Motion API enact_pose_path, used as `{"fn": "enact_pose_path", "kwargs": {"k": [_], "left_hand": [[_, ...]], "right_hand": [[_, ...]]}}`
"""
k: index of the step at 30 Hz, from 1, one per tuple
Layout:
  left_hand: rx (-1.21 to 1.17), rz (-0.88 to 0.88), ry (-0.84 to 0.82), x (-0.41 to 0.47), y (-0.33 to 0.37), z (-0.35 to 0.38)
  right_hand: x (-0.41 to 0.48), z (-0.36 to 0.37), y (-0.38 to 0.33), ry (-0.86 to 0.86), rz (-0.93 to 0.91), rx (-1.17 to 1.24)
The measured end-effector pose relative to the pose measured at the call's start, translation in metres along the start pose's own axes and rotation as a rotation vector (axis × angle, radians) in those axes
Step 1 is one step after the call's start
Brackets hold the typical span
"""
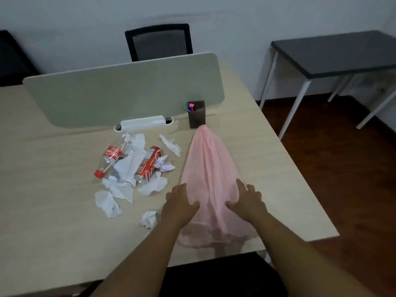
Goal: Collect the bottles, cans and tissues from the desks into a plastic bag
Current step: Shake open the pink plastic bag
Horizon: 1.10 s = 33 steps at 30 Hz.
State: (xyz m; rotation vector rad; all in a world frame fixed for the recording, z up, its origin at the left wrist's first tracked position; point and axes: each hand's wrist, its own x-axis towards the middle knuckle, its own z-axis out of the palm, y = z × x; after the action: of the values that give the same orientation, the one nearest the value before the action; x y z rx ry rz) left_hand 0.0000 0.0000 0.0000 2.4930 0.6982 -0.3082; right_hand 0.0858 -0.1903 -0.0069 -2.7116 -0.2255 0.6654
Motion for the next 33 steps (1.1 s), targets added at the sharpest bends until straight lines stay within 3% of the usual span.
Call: {"fn": "enact_pose_path", "kwargs": {"k": [6, 12, 20, 26, 30, 33], "left_hand": [[-0.095, -0.176, -0.061, -0.002, -0.010, 0.034], [-0.356, -0.020, 0.229, 0.003, 0.021, 0.000], [-0.543, 0.114, 0.543, -0.006, 0.031, -0.105], [-0.565, 0.090, 0.746, -0.047, -0.038, -0.181], [-0.541, 0.064, 0.827, -0.079, -0.117, -0.219], [-0.534, 0.040, 0.848, -0.103, -0.187, -0.242]], "right_hand": [[0.008, 0.030, 0.035, -0.033, -0.083, 0.097], [0.019, -0.025, 0.033, 0.261, -0.249, 0.208], [0.006, -0.114, -0.052, 0.388, -0.465, 0.446], [-0.021, -0.100, -0.154, 0.433, -0.675, 0.435], [-0.050, -0.060, -0.232, 0.349, -0.760, 0.561], [-0.078, -0.018, -0.291, 0.382, -0.822, 0.519]]}}
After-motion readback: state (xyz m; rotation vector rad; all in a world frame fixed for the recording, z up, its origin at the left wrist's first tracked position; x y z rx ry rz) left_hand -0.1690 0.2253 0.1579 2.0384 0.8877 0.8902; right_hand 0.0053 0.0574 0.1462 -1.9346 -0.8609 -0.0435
